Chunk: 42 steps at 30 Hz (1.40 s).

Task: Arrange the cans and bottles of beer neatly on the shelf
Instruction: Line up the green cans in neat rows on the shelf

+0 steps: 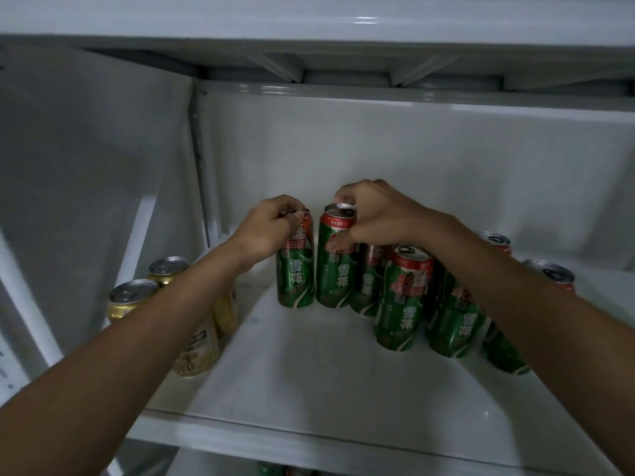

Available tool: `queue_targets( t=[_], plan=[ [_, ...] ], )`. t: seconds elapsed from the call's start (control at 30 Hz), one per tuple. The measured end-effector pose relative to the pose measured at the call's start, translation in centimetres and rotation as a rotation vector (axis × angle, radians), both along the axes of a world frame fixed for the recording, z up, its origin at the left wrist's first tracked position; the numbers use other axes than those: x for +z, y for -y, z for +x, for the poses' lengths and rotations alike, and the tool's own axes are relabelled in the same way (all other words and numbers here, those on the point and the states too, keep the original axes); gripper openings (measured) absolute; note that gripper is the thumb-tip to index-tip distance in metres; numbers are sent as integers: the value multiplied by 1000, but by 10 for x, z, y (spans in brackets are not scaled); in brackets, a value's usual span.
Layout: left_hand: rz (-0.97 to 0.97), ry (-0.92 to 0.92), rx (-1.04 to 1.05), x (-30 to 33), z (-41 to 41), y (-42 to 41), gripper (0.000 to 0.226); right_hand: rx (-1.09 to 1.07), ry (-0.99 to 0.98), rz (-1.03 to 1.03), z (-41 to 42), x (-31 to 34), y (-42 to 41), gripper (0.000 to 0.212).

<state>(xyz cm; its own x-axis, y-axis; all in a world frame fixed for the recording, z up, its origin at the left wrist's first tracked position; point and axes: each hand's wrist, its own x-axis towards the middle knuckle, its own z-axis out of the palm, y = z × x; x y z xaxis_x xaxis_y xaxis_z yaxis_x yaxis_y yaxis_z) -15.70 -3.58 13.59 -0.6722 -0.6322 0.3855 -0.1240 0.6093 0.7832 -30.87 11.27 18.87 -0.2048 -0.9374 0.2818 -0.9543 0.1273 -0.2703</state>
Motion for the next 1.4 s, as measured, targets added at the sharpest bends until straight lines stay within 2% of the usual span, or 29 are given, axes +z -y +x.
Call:
queue_targets(
  t=[0.33, 0.57, 0.83, 0.97, 1.1, 1.23, 1.33, 1.4],
  plan=[
    [-113, 162, -47, 18, -21, 31, 22, -120, 15, 32, -29, 4, 37, 56],
    [-43, 201, -167, 18, -32, 37, 17, -177, 44, 99, -34, -3, 55, 57],
    [-47, 229, -171, 6, -43, 39, 13, -256, 105, 154, -33, -9, 62, 56],
    [11, 219, -196, 2, -43, 41, 12, -260, 81, 176, -33, -17, 63, 65],
    [92, 255, -218, 6, -39, 44, 15, -255, 86, 175, -33, -19, 62, 58],
    [61, 350, -209, 15, -36, 44, 26, -232, 18, 261, -30, -14, 55, 83],
    [18, 356, -248, 15, -36, 44, 25, -213, 18, 294, -33, -8, 50, 78],
    [-41, 356, -253, 14, -37, 46, 24, -179, 95, 305, -40, -4, 41, 77]
  ],
)
